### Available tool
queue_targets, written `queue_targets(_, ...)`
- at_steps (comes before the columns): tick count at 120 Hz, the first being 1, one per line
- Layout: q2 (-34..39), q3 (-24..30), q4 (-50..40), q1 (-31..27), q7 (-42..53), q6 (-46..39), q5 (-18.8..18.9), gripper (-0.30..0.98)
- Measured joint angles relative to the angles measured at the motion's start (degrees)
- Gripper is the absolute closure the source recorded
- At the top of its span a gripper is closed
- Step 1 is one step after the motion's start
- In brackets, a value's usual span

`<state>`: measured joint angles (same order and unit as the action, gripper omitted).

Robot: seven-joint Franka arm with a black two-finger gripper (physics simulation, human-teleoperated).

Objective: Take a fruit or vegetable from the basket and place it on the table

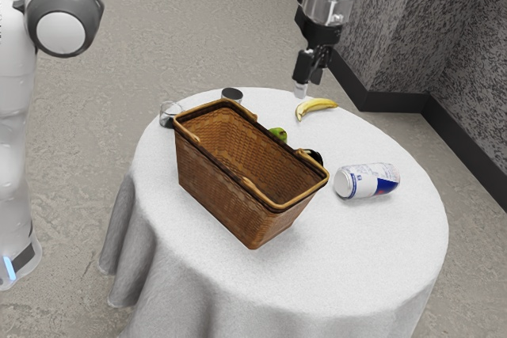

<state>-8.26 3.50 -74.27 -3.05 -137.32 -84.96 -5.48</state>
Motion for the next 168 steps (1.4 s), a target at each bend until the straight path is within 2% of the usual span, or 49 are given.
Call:
queue_targets(16, -0.4, 0.2, 0.2, 1.6, 0.8, 0.0, 0.1, 0.00)
queue_targets(34, -0.3, 4.2, 3.2, 3.4, 8.9, 0.0, 0.3, 0.00)
queue_targets(58, -0.9, 4.1, 3.2, 3.2, 34.7, -0.5, 2.3, 0.00)
queue_targets(75, 0.7, 4.4, 1.0, 7.9, 50.9, -0.7, 3.1, 0.00)
queue_targets(90, 1.9, 4.1, 0.6, 8.4, 62.2, -0.8, 3.4, 0.00)
queue_targets(96, 3.2, 3.6, -1.1, 8.0, 66.2, -0.8, 3.3, 0.00)
queue_targets(112, 13.7, 3.5, -14.7, 6.7, 76.3, -0.8, 2.1, 0.00)
queue_targets(138, 11.9, 3.4, -18.6, 8.0, 92.1, -1.1, 0.3, 0.00)
queue_targets(156, 18.8, 3.3, -29.8, 6.2, 100.6, -4.0, -1.2, 0.00)
queue_targets(168, 20.1, 3.3, -33.4, 6.2, 105.1, -6.3, -1.9, 0.00)
